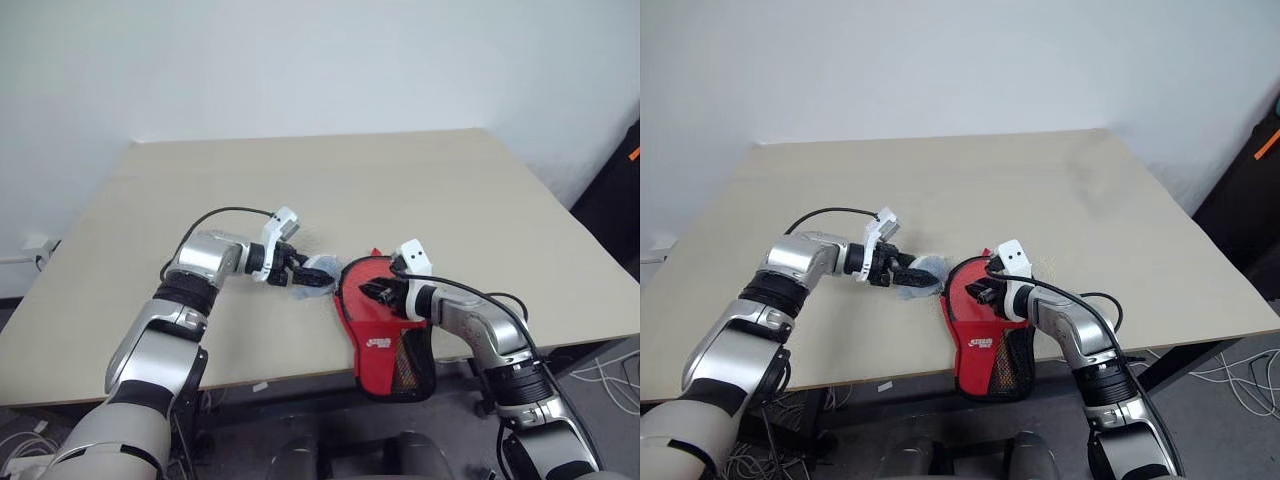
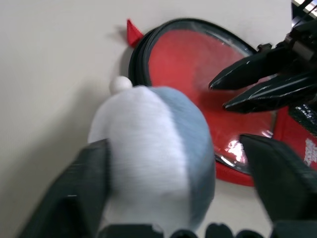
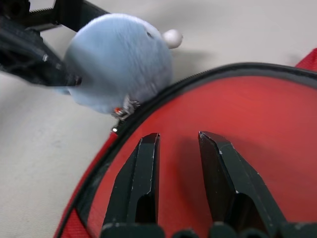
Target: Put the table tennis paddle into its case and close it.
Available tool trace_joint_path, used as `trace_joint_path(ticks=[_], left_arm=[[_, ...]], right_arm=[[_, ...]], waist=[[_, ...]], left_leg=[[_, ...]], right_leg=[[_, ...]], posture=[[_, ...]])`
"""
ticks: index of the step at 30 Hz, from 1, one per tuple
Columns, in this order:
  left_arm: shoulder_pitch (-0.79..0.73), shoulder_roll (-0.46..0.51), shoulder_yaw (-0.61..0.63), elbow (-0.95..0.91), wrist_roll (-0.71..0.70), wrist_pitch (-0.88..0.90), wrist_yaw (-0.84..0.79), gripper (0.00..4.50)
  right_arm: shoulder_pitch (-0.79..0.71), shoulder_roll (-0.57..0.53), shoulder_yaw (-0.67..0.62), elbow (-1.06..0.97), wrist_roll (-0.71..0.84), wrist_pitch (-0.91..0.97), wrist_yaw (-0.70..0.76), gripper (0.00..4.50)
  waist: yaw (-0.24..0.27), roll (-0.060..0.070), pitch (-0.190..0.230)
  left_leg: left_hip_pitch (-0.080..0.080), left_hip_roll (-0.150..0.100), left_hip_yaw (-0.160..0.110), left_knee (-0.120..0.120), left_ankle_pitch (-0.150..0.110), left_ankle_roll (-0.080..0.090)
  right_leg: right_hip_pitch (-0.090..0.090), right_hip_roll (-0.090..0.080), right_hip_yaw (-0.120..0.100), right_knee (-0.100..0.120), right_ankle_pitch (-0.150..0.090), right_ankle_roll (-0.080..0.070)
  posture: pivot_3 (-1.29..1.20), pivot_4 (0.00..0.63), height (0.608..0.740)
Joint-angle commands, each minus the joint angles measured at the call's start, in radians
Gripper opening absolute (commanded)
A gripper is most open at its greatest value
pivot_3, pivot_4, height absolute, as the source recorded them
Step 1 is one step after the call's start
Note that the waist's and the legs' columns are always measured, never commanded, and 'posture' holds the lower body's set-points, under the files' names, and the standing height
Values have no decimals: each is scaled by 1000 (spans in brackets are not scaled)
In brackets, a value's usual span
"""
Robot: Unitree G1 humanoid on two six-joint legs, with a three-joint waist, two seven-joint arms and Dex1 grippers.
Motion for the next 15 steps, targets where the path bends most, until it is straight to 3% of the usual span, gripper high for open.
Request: trace_joint_path(ticks=[1,7,15], left_arm=[[-9,-24,15,28,31,16,-1,4478],[-12,-51,36,46,73,-13,13,4478],[-14,-87,55,35,125,-61,33,1973]], right_arm=[[-16,-3,-13,-19,-5,-8,3,1289],[-21,-2,3,-12,-28,-18,1,1289],[-13,-14,31,-14,-58,-7,7,1289]], waist=[[0,0,0],[1,0,0],[7,0,0]], left_leg=[[0,0,0,0,0,1],[0,0,0,1,0,2],[0,0,0,3,-1,3]], right_leg=[[0,0,0,0,0,0],[0,0,0,0,0,0],[1,0,0,0,0,0]], posture=[[0,0,724],[0,0,724],[0,0,724]])
